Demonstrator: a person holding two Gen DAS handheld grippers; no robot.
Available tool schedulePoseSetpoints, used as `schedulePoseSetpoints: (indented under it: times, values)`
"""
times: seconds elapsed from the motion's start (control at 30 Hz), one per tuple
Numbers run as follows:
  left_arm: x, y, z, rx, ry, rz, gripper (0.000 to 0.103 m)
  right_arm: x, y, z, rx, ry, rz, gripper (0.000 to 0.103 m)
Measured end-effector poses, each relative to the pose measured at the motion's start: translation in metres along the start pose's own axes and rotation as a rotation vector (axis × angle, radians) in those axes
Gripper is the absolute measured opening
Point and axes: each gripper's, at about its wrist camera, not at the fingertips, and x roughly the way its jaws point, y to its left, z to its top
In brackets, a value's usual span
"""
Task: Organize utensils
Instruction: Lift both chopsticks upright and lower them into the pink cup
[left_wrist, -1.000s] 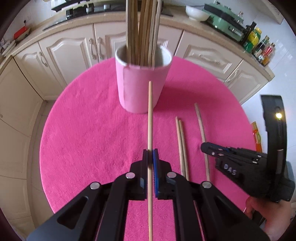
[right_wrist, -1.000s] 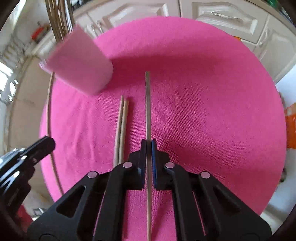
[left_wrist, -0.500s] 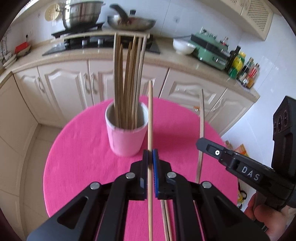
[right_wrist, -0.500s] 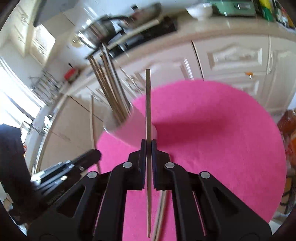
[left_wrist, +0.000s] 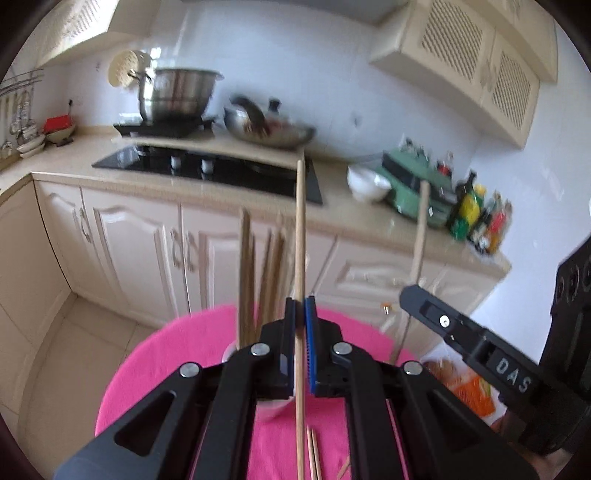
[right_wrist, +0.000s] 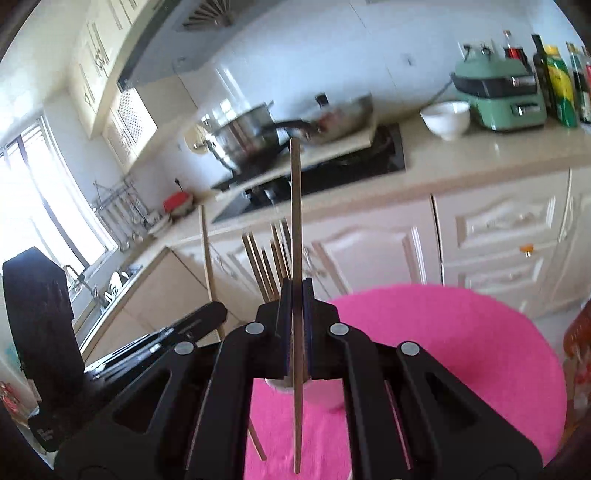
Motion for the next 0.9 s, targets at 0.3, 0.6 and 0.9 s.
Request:
schedulePoseSetpoints:
  times: [0.3, 0.6, 0.9]
  values:
    - [0.007, 0.016, 0.029, -0.072, -0.157, 0.019, 0.005, 0.022, 0.004, 0.017, 0.007, -0.113, 0.046, 0.006]
    - [0.038, 0.029, 0.025, -0.097, -0.194, 0.068, 0.006, 0.053, 0.008, 0.009, -0.038, -0.133, 0.02, 0.006]
    - [0.058, 0.043, 0.001, -0.106, -0.158, 0.111, 0.006, 0.064, 0.005, 0.003, -0.048, -0.15, 0.002, 0.006]
